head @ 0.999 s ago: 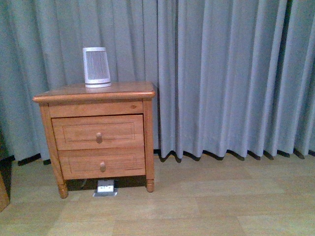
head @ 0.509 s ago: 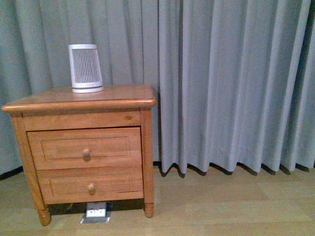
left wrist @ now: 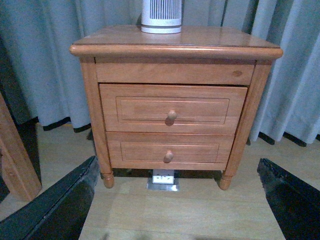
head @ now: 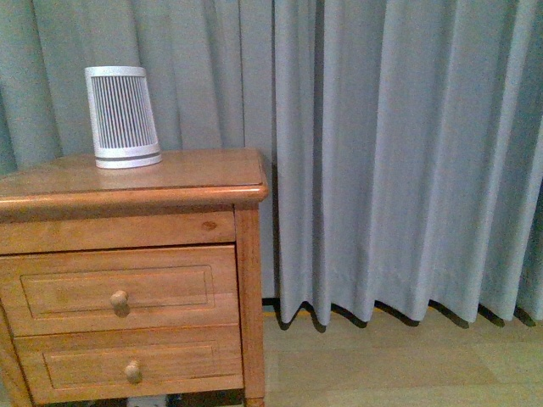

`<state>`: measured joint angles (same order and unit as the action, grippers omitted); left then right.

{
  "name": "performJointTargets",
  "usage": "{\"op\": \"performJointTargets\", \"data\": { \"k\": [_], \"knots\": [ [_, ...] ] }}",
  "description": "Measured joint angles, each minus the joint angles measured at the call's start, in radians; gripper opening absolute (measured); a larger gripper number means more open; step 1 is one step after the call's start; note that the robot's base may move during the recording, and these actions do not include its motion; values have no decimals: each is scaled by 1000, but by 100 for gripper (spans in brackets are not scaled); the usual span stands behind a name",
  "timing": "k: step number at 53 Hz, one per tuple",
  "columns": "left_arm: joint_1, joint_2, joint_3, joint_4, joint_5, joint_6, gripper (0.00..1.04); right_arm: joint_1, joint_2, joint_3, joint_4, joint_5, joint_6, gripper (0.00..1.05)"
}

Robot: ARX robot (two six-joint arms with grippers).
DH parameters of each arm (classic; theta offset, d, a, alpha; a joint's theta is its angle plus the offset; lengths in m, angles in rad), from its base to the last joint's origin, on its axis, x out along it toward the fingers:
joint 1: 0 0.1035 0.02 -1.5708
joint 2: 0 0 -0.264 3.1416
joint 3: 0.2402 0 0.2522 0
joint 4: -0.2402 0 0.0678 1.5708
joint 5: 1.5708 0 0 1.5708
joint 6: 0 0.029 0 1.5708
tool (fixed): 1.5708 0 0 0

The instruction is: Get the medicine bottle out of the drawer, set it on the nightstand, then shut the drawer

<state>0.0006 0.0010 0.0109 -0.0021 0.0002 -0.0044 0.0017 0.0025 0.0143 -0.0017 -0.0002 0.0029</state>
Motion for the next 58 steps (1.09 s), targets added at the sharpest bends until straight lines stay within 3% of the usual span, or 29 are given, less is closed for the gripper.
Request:
{"op": "performJointTargets", "data": {
  "k": [7, 13, 18, 26, 36, 46, 58],
  "knots": [
    [-2, 103, 62, -210, -2, -130, 98, 0, 0, 0, 0, 0, 0, 98],
    [10, 158, 70, -214, 27, -209, 98, 0, 0, 0, 0, 0, 0, 98],
    [-9, 290, 73, -42, 6, -208, 98, 0, 0, 0, 0, 0, 0, 98],
    [-77, 722, 105, 401, -46, -186, 98, 0, 0, 0, 0, 0, 0, 98],
    [-168, 1371, 357, 886, -93, -154, 98, 0, 0, 0, 0, 0, 0, 98],
    [-194, 1791, 617, 1057, -97, -116, 98, 0, 0, 0, 0, 0, 0, 98],
    [-184, 2096, 826, 1151, -79, -58, 98, 0, 0, 0, 0, 0, 0, 98]
  ]
}}
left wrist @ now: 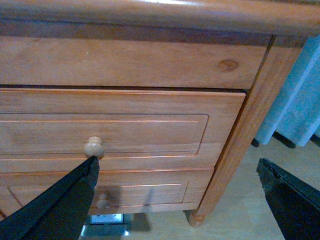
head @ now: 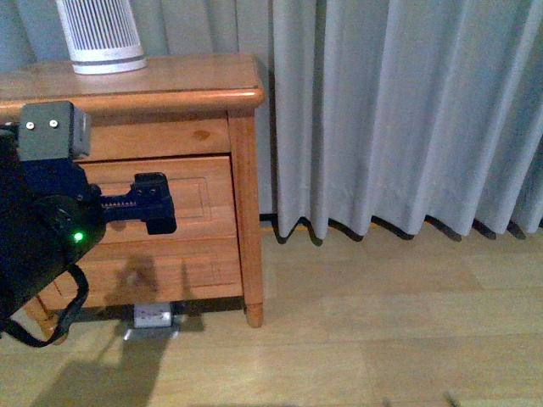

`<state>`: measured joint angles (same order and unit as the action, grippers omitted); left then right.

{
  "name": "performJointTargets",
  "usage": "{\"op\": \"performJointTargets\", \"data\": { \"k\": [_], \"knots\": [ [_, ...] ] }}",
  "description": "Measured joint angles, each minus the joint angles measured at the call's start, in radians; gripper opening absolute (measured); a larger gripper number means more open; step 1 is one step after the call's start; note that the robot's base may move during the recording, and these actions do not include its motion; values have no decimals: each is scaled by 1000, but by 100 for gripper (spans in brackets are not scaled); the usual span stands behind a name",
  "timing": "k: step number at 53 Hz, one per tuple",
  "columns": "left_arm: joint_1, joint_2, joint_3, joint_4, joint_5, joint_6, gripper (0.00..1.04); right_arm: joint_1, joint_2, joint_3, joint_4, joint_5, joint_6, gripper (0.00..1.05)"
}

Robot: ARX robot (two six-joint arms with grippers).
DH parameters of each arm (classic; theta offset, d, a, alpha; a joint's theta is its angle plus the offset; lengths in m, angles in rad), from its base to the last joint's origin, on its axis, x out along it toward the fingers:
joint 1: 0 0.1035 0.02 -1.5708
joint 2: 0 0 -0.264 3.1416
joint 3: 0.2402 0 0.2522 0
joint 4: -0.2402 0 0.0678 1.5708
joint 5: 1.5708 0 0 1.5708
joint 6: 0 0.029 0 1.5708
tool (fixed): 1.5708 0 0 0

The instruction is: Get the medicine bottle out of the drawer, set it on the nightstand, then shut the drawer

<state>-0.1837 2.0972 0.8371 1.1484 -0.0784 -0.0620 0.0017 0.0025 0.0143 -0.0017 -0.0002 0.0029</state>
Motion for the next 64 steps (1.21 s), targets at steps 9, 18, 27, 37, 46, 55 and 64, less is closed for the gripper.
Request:
{"op": "performJointTargets", "data": {
  "k": [9, 18, 27, 37, 46, 55, 64],
  "knots": [
    [31, 180, 143, 21, 7, 48, 98, 0, 0, 0, 0, 0, 0, 98],
    [67, 308, 286, 11, 13, 105, 98, 0, 0, 0, 0, 0, 0, 98],
    [95, 380, 391, -14, 16, 145, 98, 0, 0, 0, 0, 0, 0, 98],
    [112, 433, 470, -47, 15, 155, 98, 0, 0, 0, 0, 0, 0, 98],
    [120, 461, 517, -66, 16, 166, 98, 0, 0, 0, 0, 0, 0, 98],
    [129, 469, 543, -77, 19, 170, 98, 0, 0, 0, 0, 0, 0, 98],
    [135, 476, 552, -97, 19, 170, 98, 0, 0, 0, 0, 0, 0, 98]
  ]
}}
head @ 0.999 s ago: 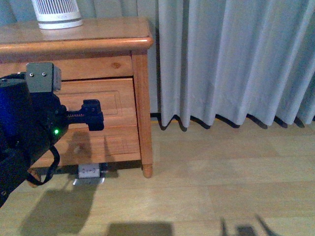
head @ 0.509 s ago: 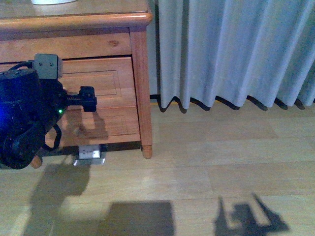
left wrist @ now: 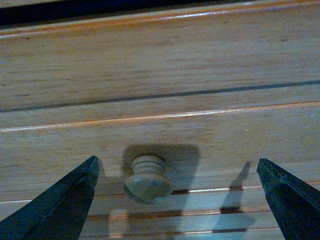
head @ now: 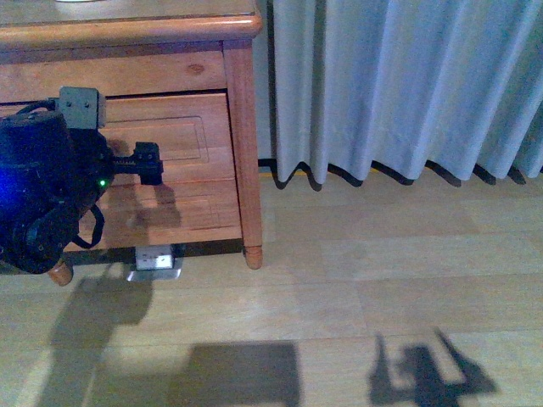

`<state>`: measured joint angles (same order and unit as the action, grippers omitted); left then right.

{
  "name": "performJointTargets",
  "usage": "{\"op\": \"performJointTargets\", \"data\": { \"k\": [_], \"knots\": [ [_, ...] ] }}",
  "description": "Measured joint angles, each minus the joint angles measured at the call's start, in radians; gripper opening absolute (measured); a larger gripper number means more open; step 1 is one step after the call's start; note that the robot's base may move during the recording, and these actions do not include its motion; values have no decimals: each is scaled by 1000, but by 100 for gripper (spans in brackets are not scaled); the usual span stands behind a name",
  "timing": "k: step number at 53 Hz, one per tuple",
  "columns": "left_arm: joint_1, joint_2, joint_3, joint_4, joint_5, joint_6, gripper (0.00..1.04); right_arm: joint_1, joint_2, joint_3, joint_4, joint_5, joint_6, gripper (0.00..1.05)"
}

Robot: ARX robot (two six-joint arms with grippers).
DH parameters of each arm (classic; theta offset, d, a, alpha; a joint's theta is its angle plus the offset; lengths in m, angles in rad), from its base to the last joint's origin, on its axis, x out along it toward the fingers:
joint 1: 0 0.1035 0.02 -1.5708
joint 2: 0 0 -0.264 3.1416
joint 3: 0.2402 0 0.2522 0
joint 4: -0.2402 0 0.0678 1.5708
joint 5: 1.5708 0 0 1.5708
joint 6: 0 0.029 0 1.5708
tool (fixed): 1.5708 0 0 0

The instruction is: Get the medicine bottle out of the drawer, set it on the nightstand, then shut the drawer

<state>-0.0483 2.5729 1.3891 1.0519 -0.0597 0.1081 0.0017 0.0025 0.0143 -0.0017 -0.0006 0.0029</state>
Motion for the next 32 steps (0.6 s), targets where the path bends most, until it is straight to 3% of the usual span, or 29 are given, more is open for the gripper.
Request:
{"op": "performJointTargets", "data": {
  "k": [17, 32],
  "knots": [
    [8, 0, 9, -25, 0, -1, 97, 0, 0, 0, 0, 0, 0, 98],
    [12, 0, 9, -45, -4, -9, 54, 0, 0, 0, 0, 0, 0, 98]
  ]
}}
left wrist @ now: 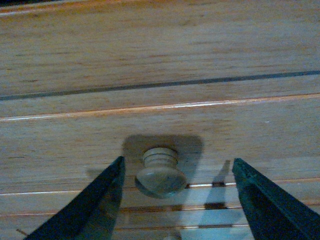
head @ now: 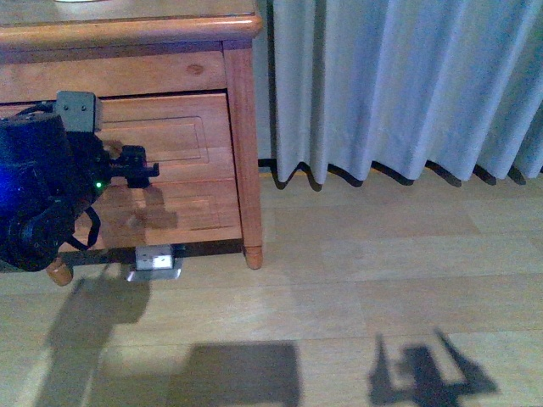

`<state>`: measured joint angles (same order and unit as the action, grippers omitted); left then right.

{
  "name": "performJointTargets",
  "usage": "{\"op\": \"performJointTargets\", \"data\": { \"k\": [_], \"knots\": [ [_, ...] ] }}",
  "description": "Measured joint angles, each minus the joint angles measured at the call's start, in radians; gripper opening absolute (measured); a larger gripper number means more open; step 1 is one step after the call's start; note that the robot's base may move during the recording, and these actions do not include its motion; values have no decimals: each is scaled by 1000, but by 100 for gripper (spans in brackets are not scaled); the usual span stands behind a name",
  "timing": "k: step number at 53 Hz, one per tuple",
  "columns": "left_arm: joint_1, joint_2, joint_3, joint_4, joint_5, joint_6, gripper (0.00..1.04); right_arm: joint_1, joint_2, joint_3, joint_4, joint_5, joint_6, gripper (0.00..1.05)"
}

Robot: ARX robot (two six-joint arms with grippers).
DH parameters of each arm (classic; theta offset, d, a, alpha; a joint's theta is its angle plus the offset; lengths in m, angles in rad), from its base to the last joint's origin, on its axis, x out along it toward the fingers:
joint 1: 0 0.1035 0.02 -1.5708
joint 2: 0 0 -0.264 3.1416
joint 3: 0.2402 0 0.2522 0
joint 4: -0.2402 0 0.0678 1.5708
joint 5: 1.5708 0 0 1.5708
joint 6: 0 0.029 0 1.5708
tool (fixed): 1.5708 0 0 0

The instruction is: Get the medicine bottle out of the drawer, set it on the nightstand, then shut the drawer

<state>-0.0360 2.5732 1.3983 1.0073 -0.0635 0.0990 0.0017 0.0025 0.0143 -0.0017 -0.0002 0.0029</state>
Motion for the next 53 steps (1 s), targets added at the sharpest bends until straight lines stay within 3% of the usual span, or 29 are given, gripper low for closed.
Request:
{"op": "performJointTargets", "data": {
  "k": [6, 9, 26, 40, 53],
  "knots": [
    [5, 0, 0, -1, -10, -6, 29, 0, 0, 0, 0, 0, 0, 98],
    [6, 0, 0, -1, -8, -7, 26, 0, 0, 0, 0, 0, 0, 98],
    [3, -42, -108, 72, -15, -23, 24, 0, 0, 0, 0, 0, 0, 98],
    [-44, -211, -478, 201, -67, -17, 24, 0, 0, 0, 0, 0, 0, 98],
    [-96, -431, -803, 148, -123, -27, 24, 0, 0, 0, 0, 0, 0, 98]
  ]
}}
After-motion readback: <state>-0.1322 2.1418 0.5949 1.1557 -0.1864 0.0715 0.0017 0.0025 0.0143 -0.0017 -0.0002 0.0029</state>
